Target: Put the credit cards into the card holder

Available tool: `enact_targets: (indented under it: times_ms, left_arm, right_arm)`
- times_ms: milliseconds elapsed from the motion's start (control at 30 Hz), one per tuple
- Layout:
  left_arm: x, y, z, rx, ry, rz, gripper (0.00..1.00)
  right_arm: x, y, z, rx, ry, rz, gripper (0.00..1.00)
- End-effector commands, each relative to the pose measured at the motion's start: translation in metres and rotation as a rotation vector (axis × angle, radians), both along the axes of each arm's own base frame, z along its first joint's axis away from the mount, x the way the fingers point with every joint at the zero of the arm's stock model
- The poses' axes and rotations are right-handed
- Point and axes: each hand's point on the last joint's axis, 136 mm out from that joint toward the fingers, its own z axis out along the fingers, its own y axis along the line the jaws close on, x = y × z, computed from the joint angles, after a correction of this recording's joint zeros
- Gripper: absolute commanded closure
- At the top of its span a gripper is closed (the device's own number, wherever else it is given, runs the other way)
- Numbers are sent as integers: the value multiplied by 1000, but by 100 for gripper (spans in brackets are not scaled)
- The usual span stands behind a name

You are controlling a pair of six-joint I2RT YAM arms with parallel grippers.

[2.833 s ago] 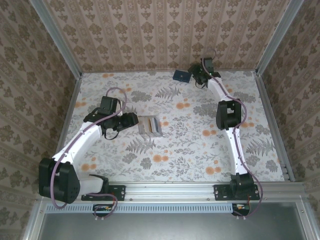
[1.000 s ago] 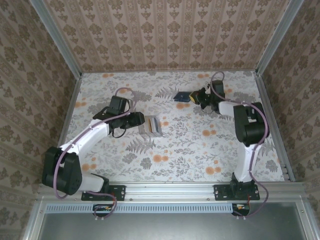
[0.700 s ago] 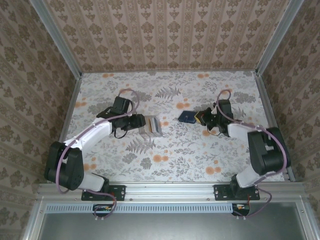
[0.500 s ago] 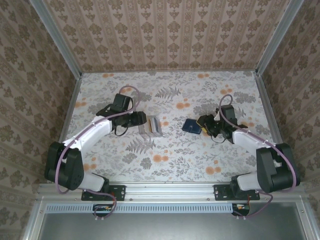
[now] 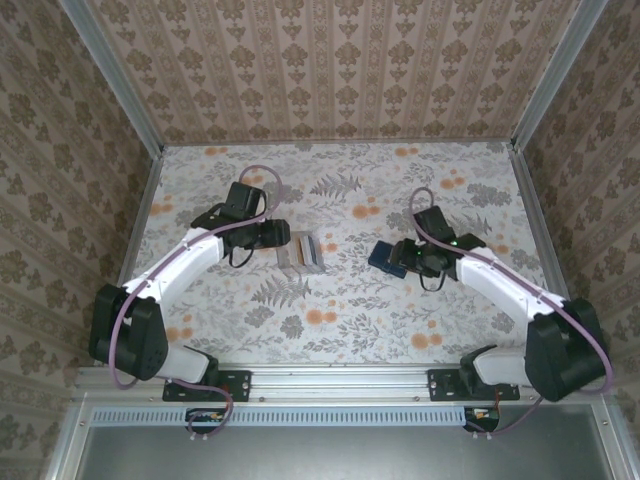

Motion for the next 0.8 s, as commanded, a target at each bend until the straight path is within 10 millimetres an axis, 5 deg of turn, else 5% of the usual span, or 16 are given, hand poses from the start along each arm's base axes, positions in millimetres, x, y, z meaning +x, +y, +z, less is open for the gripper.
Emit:
enact_targets:
  times_ms: [0,433,767]
  left_arm:
    - [0,2,5,18,-21,-8,40]
    - [-9,10,-4,42,-13,3,39]
    - [-12,8,-2,15,-24,3,39]
  right_arm:
    - [-4,-3,-19,-129,108,19,49]
    - [31,17,-58,-274,174,61,49]
    - [2,24,-60,-301,224,326,68]
